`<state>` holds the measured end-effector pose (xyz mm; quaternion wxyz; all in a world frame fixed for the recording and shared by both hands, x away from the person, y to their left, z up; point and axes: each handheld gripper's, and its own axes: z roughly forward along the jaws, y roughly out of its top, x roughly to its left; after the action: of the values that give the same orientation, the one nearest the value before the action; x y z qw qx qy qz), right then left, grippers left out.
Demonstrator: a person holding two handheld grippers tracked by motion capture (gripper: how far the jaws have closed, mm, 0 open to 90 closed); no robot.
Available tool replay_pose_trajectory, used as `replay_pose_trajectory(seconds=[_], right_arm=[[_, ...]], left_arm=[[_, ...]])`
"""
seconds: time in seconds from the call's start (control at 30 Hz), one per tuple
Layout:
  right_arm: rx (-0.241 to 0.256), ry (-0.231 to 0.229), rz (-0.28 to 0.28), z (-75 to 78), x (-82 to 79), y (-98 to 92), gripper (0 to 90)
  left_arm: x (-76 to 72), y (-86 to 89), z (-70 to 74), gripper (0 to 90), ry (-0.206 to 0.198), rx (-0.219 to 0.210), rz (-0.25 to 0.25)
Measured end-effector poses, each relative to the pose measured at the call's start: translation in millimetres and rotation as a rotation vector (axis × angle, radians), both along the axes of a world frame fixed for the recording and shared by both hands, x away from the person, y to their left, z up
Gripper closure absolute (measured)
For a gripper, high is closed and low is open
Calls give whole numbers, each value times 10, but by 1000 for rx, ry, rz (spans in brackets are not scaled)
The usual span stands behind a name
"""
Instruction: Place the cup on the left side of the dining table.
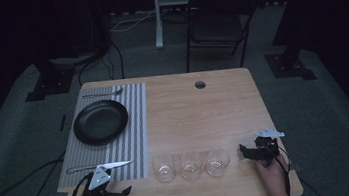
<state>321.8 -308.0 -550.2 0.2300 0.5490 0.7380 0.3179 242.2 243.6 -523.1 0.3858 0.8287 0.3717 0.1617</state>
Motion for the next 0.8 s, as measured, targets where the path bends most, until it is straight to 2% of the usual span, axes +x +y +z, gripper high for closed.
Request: replay_pose_trajectory(seconds=[0.23,0.37,0.8], right_arm=[[0,0,0,0,0,0,122],[0,0,0,0,0,0,122],[0,0,0,0,0,0,122]], left_arm=[[42,-113,37,27,-2,-10,-49],[54,-196,70,27,-16,-2,-80],[134,-432,202,52,-37,-21,-181]])
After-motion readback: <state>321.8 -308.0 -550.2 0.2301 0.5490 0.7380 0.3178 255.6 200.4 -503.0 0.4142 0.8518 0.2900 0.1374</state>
